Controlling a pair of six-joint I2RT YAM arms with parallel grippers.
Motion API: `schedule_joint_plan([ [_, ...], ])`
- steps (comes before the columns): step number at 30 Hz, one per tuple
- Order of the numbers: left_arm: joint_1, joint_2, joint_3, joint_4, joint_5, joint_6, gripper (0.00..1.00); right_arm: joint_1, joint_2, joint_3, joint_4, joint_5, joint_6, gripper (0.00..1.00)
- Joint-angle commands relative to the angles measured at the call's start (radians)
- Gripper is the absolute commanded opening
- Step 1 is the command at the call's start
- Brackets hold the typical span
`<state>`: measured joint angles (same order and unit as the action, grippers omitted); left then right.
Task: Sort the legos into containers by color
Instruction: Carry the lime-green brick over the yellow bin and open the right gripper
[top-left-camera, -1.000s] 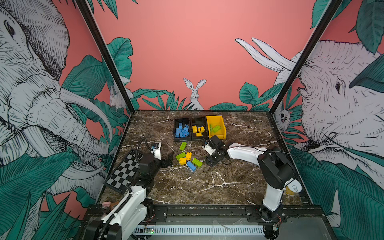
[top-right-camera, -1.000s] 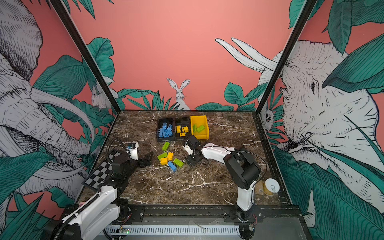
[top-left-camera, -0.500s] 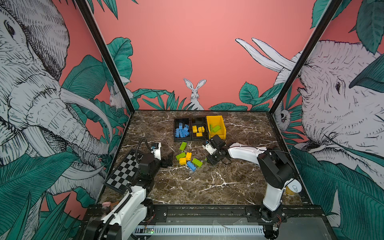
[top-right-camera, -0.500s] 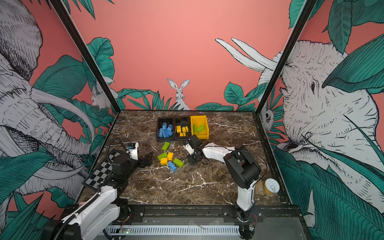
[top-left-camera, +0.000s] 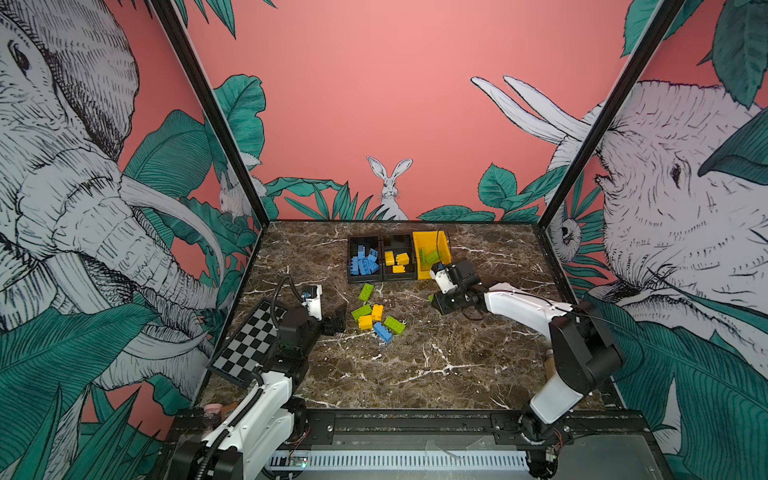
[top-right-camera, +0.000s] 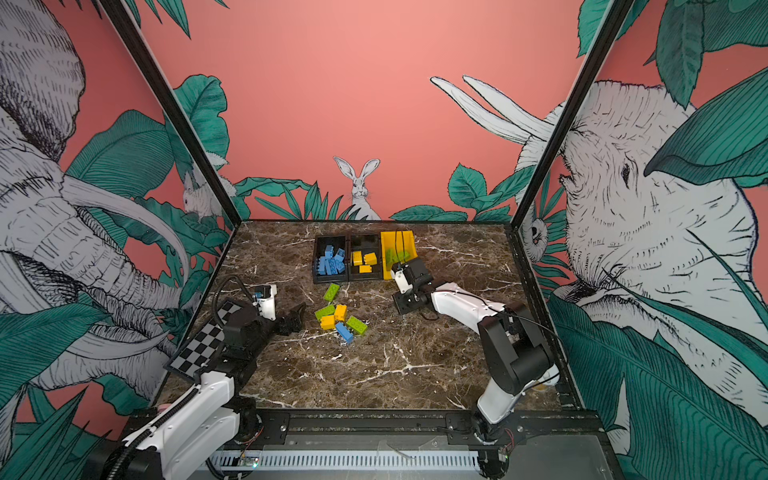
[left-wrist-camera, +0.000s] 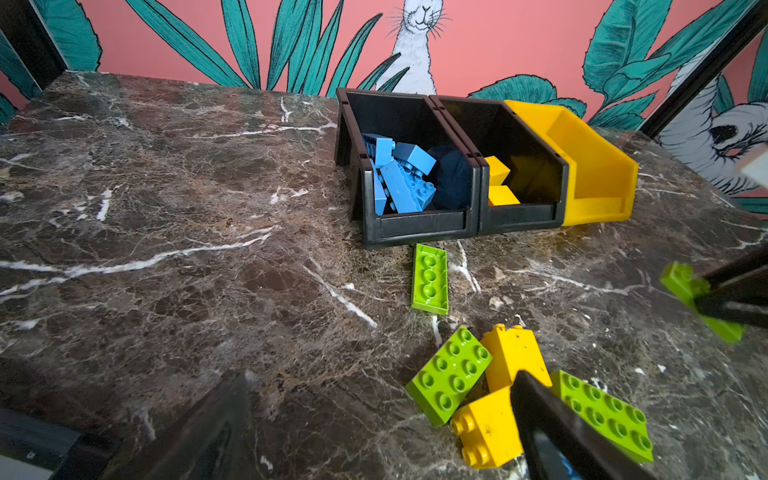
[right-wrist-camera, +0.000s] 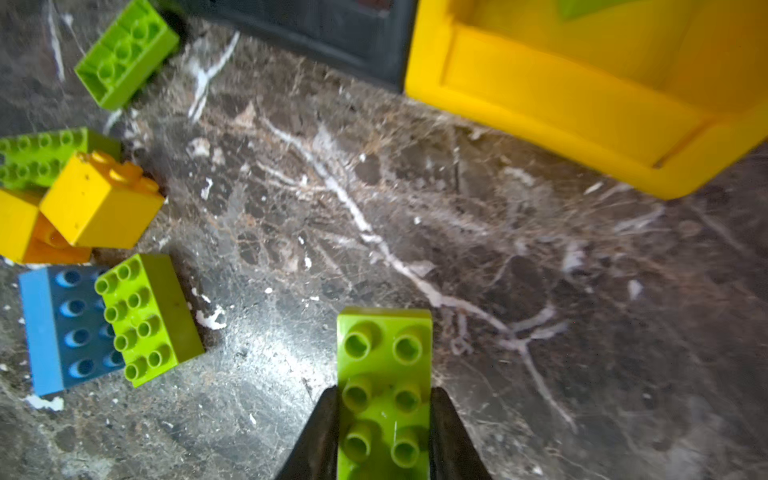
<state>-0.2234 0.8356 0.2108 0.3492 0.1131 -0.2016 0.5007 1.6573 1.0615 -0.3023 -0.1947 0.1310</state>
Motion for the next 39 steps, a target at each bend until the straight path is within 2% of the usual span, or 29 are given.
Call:
schedule_joint_plan([
  [1,-0.003,-0.009,0.014,0.011,-0.001,0.000,0.99,-0.052,-0.007,0.078,0.018,-0.034,0.009,0.27],
  [5,-0.004,-0.004,0.015,0.013,0.006,-0.003,0.99,-0.096,0.063,0.207,0.021,-0.031,0.010,0.26],
  [11,-0.003,-0.017,0.012,0.005,0.004,-0.006,0.99,-0.143,0.243,0.423,0.031,-0.037,0.025,0.27],
  [21,-0.004,-0.025,0.004,0.011,0.010,-0.013,0.99,-0.151,0.473,0.677,-0.006,-0.016,0.059,0.27],
  [25,-0.004,-0.029,0.004,0.009,0.007,-0.011,0.99,-0.152,0.513,0.720,-0.018,0.005,0.067,0.36],
  [30,-0.004,-0.029,0.004,0.011,0.006,-0.014,0.99,-0.150,0.525,0.756,-0.051,-0.003,0.071,0.55],
  [32,-0.004,-0.028,0.004,0.013,0.010,-0.015,0.99,-0.149,0.504,0.743,-0.055,-0.003,0.066,0.60],
  [39,-0.003,-0.029,0.004,0.011,0.007,-0.012,0.99,-0.108,0.290,0.555,-0.033,-0.029,0.019,0.61],
])
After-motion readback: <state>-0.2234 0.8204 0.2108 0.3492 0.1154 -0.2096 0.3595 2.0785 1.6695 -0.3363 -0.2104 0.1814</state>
